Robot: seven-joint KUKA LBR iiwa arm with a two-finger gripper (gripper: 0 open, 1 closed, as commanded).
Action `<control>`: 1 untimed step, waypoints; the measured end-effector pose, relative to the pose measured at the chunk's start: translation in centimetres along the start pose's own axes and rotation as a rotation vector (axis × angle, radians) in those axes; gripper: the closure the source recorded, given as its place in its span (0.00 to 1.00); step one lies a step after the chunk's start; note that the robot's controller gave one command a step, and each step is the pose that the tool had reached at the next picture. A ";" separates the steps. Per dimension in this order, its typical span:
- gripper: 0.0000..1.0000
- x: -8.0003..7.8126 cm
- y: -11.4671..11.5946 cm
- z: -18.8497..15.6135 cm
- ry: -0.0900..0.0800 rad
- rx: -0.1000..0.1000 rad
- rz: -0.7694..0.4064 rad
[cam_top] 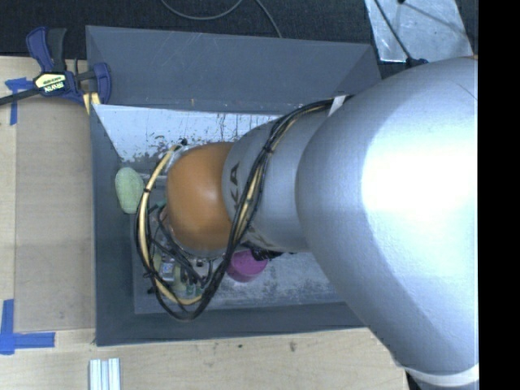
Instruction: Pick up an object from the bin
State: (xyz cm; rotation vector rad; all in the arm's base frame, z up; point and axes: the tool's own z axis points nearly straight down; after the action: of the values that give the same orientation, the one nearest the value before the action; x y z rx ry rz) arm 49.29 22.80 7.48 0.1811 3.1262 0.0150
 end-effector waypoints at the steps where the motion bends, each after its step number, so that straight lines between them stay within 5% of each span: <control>1: 1.00 0.1 -0.1 -0.5 0.001 0.002 0.000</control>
Offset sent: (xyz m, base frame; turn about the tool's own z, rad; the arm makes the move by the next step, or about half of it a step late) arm -0.0001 -0.0001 0.0619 -0.0001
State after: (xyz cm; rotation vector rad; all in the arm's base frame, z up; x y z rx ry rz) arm 49.20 22.75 7.94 0.1808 3.1273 0.0125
